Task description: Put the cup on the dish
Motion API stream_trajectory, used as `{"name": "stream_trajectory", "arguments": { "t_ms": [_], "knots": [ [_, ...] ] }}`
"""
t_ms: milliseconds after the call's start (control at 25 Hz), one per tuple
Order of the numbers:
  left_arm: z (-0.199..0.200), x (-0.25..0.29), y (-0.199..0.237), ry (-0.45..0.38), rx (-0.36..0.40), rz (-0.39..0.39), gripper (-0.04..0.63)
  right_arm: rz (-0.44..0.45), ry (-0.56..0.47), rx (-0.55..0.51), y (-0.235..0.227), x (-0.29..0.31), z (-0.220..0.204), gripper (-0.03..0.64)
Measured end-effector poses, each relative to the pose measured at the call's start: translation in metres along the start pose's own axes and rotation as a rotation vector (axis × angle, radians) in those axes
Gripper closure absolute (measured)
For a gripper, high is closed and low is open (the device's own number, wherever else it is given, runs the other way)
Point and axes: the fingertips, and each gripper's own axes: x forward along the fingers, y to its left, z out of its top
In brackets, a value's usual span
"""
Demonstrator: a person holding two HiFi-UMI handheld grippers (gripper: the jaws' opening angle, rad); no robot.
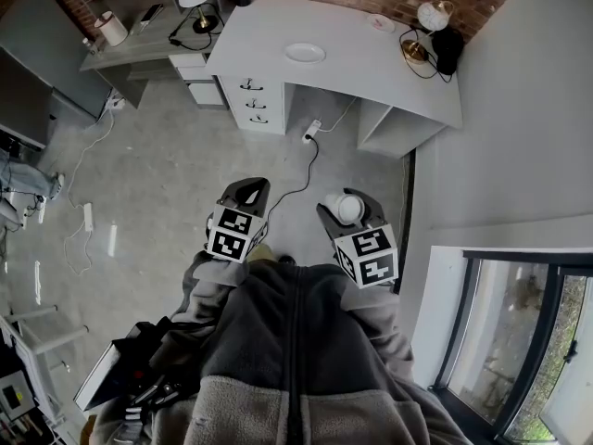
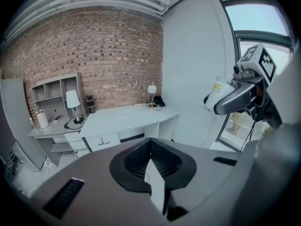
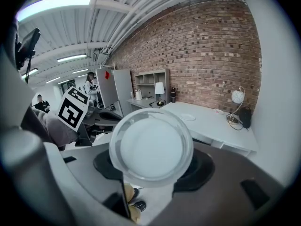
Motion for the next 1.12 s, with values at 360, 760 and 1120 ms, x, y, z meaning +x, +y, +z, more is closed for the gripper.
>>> {"name": "stream_trajectory", "arguments": {
  "t_ms": [360,760,1120],
  "knots": [
    [-0.005,-0.010,0.048,-0.016,-0.063,0.103,0.589,0.012,0.013,0.002,0.002,0.007,-0.005,0.364],
    [0.022,0.056,0.099,-0.024,-0.057,0.066,0.589,-0.028,0.025,0.025,-0.040,0.063,0.025,0.364],
    [0.061,0.138,0.180,-0.007,-0.054,0.044,0.589,-0.051,0.049,0.056,-0.104,0.153,0.085,0.364]
  ]
}}
